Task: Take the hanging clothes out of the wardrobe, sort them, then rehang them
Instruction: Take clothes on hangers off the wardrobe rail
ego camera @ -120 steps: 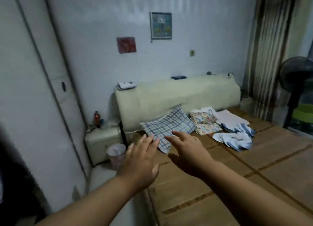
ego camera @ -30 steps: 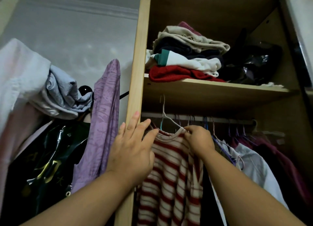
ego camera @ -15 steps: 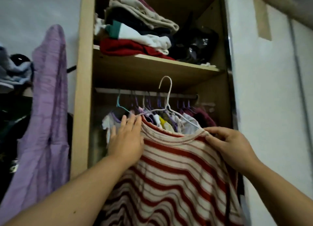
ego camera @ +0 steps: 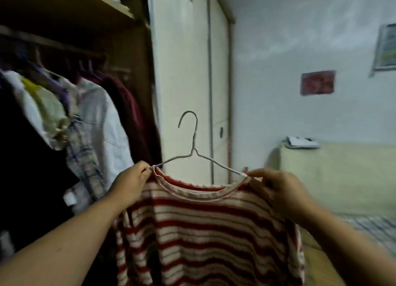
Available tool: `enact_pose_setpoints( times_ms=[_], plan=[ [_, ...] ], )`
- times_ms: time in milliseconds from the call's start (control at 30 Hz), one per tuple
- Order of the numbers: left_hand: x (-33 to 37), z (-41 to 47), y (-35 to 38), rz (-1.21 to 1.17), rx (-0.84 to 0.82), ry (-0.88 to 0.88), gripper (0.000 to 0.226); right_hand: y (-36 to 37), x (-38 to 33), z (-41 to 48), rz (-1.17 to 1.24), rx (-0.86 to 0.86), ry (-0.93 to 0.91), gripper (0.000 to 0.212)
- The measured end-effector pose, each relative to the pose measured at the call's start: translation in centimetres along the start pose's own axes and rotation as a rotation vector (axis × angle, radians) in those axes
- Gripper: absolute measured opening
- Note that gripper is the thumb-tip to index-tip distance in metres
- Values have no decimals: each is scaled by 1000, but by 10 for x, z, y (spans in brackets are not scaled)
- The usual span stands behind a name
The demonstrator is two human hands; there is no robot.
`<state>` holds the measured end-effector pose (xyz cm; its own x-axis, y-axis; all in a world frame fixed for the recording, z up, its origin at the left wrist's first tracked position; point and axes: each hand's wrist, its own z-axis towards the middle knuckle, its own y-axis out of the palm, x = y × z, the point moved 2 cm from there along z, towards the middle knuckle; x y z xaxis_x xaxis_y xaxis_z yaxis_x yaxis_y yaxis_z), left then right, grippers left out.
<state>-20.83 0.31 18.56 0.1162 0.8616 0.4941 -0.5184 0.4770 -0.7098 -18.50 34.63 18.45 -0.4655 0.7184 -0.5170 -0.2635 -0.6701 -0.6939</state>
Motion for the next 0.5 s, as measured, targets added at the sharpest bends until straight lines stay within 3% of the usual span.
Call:
enact_pose_setpoints(
  times_ms=[200, 500],
  plan=[
    [35, -37, 98, -164, -235, 203, 9, -7, 56, -107, -301, 55, 408, 19],
    [66, -125, 135, -202, -421, 489, 16, 14, 17, -286, -265, 141, 883, 17]
  ],
)
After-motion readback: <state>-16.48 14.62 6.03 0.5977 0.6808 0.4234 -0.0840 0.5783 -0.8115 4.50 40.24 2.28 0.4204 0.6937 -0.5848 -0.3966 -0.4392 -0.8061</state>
